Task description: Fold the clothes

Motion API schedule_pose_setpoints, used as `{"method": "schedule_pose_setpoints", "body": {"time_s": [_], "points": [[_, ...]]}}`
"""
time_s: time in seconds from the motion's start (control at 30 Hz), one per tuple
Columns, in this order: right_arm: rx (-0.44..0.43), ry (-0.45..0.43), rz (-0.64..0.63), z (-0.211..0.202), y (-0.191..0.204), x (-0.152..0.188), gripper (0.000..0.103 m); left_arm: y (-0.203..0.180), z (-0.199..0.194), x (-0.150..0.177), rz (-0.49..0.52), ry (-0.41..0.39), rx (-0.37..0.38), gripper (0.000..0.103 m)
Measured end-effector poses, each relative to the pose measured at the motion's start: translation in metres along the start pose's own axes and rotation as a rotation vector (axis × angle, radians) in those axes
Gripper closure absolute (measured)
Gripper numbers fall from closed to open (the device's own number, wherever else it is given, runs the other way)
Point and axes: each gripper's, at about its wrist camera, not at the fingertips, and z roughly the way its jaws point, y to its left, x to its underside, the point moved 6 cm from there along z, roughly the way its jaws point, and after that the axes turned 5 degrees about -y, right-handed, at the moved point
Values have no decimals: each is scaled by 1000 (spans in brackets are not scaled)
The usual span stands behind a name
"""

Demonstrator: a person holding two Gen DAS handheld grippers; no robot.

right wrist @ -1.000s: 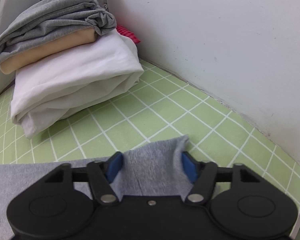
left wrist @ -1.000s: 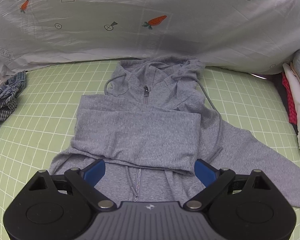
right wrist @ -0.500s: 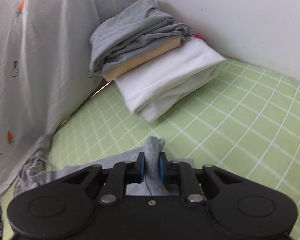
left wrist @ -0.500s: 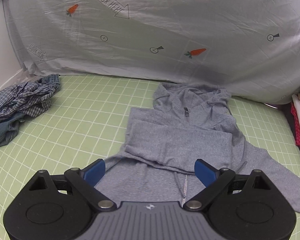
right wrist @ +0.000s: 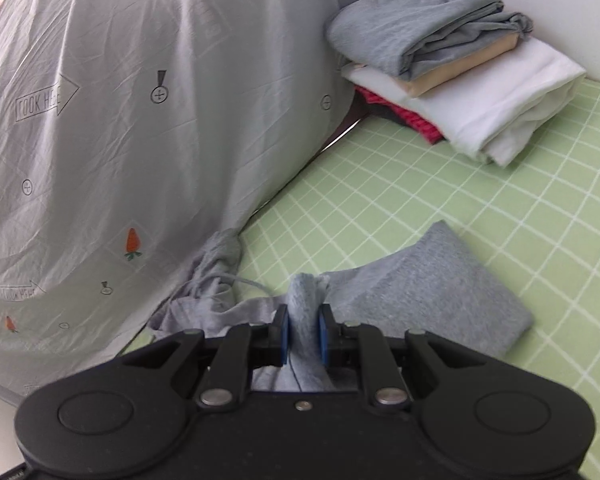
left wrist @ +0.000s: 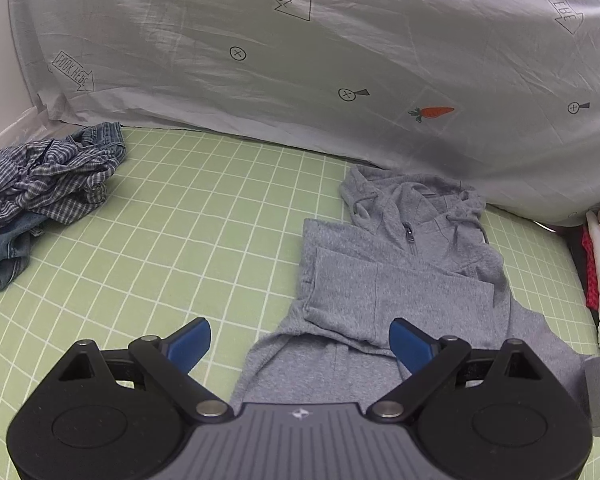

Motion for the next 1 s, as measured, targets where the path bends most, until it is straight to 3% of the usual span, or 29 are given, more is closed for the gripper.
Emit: {"method": "schedule_pose_setpoints", "body": {"time_s": [0.17,0.3,0.43,0.57,0.6,0.67,0.7,0.77,0.83,1.0], "points": [[-79,87,69,65,66,20,88,31,33,-13,-39,25,-26,7],[-192,188,30,124,144,48,88,56,67,-20,-85,51,-55,7],[-364,354,29,173,242,91,88,80,93,-25,-137,76,-101,7],[-565,468,15,190,333,137,87,105,103,-21,-195,89,-163,7],[-571,496,10,190,338,146,83,110,104,-19,-209,96,-179,7],[-581,550,-1,189,350,164,63,121,105,-12,-229,117,-204,7],[-587,577,-6,189,356,174,43,126,105,-9,-239,127,-217,7],[-547,587,-40,186,347,180,36,132,104,-5,-247,134,-235,7],[-467,563,-91,182,322,178,18,134,104,-3,-245,138,-240,7],[-144,384,-281,173,228,128,14,123,114,-1,-219,154,-210,7]]}}
